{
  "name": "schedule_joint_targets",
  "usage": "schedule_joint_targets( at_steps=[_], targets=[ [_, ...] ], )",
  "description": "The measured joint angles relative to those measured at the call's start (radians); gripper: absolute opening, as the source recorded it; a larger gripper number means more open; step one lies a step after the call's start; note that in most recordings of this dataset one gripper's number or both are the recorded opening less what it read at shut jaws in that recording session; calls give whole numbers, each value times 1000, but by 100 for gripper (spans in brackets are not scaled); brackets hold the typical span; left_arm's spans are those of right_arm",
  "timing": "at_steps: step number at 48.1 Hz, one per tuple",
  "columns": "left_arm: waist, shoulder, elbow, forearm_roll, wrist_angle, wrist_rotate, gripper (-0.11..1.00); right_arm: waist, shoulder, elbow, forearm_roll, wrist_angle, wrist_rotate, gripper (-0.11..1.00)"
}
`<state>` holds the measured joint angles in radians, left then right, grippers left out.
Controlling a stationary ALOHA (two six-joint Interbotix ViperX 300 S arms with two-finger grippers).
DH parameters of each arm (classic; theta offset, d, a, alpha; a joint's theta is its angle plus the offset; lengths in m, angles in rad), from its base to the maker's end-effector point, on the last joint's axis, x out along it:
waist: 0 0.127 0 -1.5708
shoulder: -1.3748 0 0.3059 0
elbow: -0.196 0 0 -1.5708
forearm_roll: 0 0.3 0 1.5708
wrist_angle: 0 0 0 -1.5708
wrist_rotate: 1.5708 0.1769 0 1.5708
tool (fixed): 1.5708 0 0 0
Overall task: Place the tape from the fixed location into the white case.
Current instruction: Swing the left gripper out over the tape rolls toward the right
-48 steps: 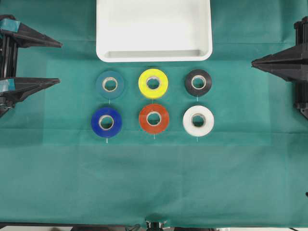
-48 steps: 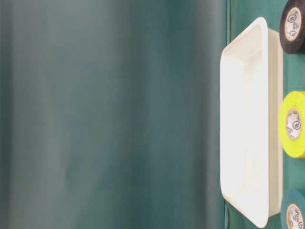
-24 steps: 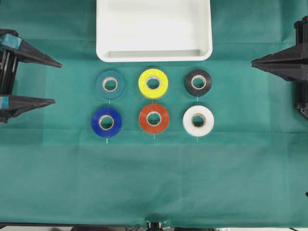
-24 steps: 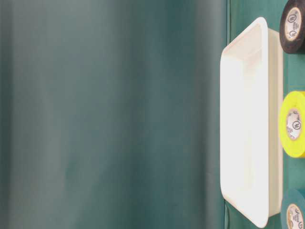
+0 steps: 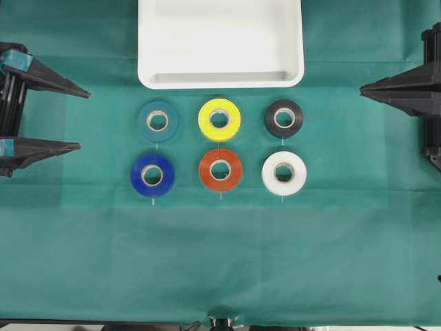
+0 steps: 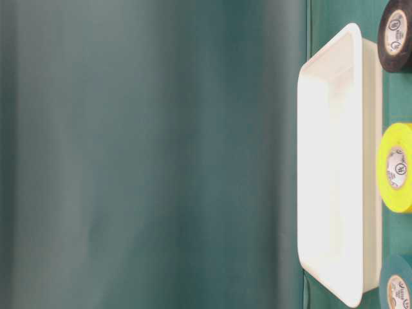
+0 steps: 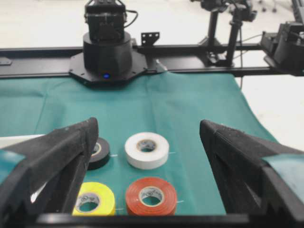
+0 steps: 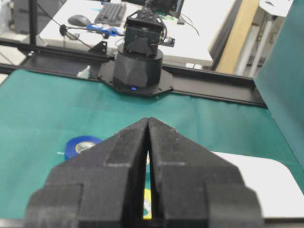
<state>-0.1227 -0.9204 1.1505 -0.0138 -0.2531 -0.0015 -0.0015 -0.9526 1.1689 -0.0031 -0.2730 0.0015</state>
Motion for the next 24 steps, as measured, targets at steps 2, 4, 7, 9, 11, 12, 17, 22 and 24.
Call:
schedule_joint_targets(
  at_steps=[2, 4, 7, 9, 11, 12, 17, 22, 24],
  targets=[
    [0, 8, -6, 0, 0, 0, 100, 0, 0, 2, 0, 0, 0, 0],
    [2, 18, -12, 0, -2, 0, 100, 0, 0, 0, 0, 2, 0, 0],
    [0, 44, -23, 0, -2, 0, 100, 0, 0, 0, 0, 2, -3, 0],
    [2, 61, -31, 2, -3, 0, 100, 0, 0, 0, 0, 2, -5, 0],
    [0, 77, -38, 0, -3, 0, 100, 0, 0, 0, 0, 2, -5, 0],
    [2, 84, -43, 0, -3, 0, 100, 0, 0, 0, 0, 5, -5, 0],
    [2, 126, -71, 0, -14, 0, 100, 0, 2, 0, 0, 5, -5, 0],
    [5, 183, -112, 2, -31, 3, 100, 0, 2, 0, 0, 6, -5, 0],
    [6, 210, -127, 0, -35, 3, 100, 0, 5, 0, 0, 6, -5, 0]
  ],
)
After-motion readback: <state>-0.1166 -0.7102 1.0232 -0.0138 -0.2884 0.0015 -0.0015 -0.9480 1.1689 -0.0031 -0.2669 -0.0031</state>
